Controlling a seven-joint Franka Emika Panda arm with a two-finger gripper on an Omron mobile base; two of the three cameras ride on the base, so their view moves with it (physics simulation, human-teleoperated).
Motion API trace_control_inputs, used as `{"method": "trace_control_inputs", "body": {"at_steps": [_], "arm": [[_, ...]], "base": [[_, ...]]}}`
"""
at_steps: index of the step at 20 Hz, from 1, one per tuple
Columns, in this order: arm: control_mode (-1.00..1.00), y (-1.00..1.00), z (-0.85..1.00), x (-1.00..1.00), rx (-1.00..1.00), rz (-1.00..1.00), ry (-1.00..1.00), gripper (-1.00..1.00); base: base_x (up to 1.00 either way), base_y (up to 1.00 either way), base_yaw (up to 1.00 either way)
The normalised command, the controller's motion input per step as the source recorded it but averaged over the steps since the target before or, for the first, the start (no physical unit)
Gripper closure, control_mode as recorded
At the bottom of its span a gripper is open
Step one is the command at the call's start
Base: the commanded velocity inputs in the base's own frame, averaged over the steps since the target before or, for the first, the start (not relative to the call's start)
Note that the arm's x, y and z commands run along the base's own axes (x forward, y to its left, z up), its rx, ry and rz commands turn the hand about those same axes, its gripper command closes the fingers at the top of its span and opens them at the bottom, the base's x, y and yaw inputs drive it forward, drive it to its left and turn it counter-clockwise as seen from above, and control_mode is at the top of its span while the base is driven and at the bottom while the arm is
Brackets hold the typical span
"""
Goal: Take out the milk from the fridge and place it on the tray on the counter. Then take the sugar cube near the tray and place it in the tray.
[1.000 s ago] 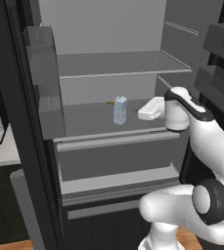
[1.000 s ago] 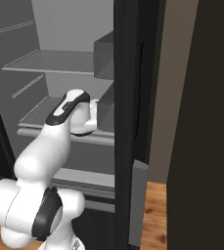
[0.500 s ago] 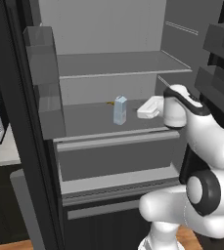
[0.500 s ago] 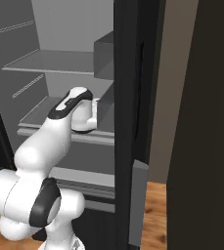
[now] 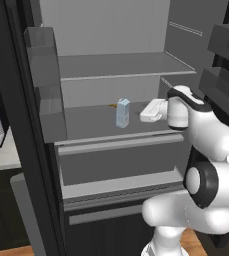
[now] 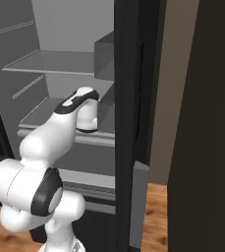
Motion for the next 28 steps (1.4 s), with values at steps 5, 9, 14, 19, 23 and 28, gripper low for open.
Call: {"method": "trace_control_inputs", "body": {"at_steps": [5,9,14,19,23,28], "arm": [[-1.0,0.08,-0.16,0.15,0.0,0.02,0.0,-1.0],[-1.0,0.13,-0.08,0.13,0.0,0.0,0.0,-1.0],[-1.0,0.03,0.0,0.14,0.0,0.0,0.0,-1.0],[-1.0,0.0,0.0,0.12,0.0,0.0,0.0,-1.0],[-1.0,0.0,0.0,0.19,0.0,0.0,0.0,-1.0],[-1.0,0.0,0.0,0.26,0.0,0.01,0.0,-1.0]], "base": [[0.0,0.0,0.0],[0.0,0.0,0.0],[0.0,0.0,0.0],[0.0,0.0,0.0],[0.0,0.0,0.0],[0.0,0.0,0.0]]}}
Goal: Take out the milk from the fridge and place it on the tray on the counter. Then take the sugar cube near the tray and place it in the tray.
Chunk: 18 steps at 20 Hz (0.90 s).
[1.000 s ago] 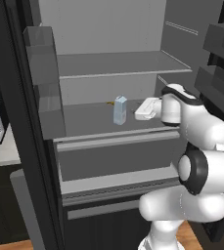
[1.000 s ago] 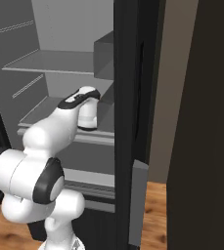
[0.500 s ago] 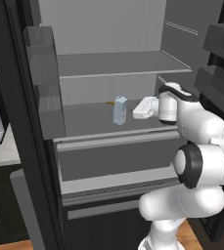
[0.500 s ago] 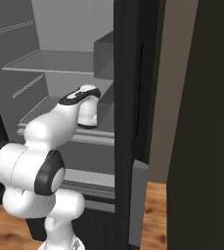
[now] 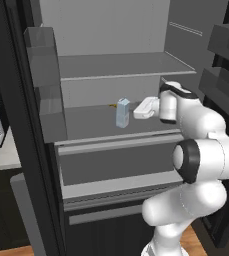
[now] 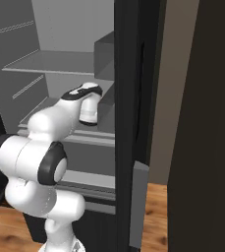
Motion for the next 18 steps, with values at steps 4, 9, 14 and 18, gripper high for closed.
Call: {"method": "trace_control_inputs", "body": {"at_steps": [4,9,14,18], "arm": [[-1.0,0.0,0.0,0.22,0.0,0.0,0.0,-1.0],[-1.0,0.0,-0.03,0.14,0.0,0.0,0.0,-1.0],[-1.0,0.0,-0.11,0.14,0.0,0.0,0.0,-1.0],[-1.0,0.0,-0.23,0.0,0.0,0.0,-0.02,-1.0]], "base": [[0.0,0.0,0.0],[0.0,0.0,0.0],[0.0,0.0,0.0],[0.0,0.0,0.0]]}}
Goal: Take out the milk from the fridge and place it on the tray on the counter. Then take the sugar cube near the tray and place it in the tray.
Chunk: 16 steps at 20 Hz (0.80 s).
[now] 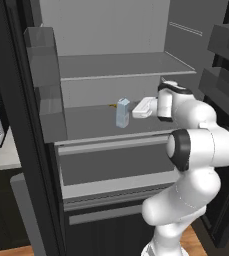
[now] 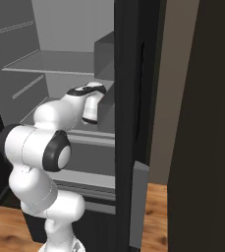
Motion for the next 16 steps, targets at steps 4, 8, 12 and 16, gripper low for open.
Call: {"method": "trace_control_inputs", "body": {"at_steps": [4,8,12,16], "arm": [[-1.0,0.0,-0.19,0.0,0.0,0.0,-0.01,-1.0],[-1.0,0.0,-0.1,0.02,0.0,0.0,0.0,-1.0],[-1.0,0.0,-0.04,0.09,0.0,0.0,0.0,-1.0],[-1.0,0.0,0.0,0.16,0.0,0.0,0.0,-1.0]], "base": [[0.0,0.0,0.0],[0.0,0.0,0.0],[0.0,0.0,0.0],[0.0,0.0,0.0]]}}
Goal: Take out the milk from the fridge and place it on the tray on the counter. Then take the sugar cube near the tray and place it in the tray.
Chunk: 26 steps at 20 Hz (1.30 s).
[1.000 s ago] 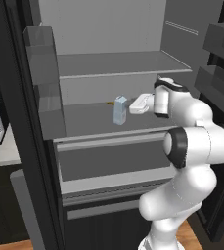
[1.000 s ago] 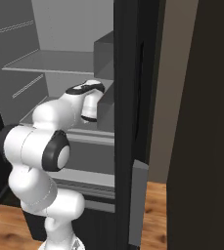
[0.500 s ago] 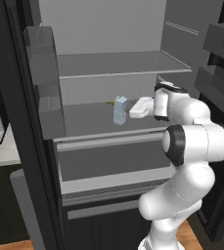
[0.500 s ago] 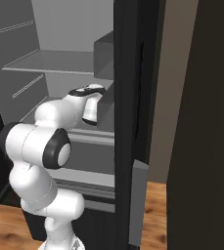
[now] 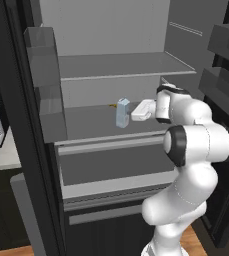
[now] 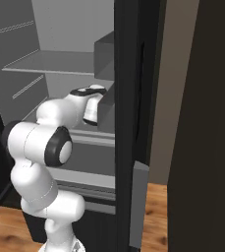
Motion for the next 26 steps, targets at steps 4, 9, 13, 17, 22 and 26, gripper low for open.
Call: {"method": "trace_control_inputs", "body": {"at_steps": [4,9,13,17,22,26], "arm": [[-1.0,0.0,0.0,0.2,0.0,0.0,0.0,-1.0],[-1.0,0.0,0.0,0.17,0.0,0.0,0.0,-1.0],[-1.0,0.0,0.0,0.2,0.0,0.0,0.0,-1.0],[-1.0,0.0,-0.06,0.24,0.0,0.0,0.0,-1.0],[-1.0,0.02,-0.06,0.13,0.0,0.0,0.01,-1.0],[-1.0,0.06,-0.09,0.09,0.0,0.0,0.0,-1.0]], "base": [[0.0,0.0,0.0],[0.0,0.0,0.0],[0.0,0.0,0.0],[0.0,0.0,0.0],[0.0,0.0,0.0],[0.0,0.0,0.0]]}}
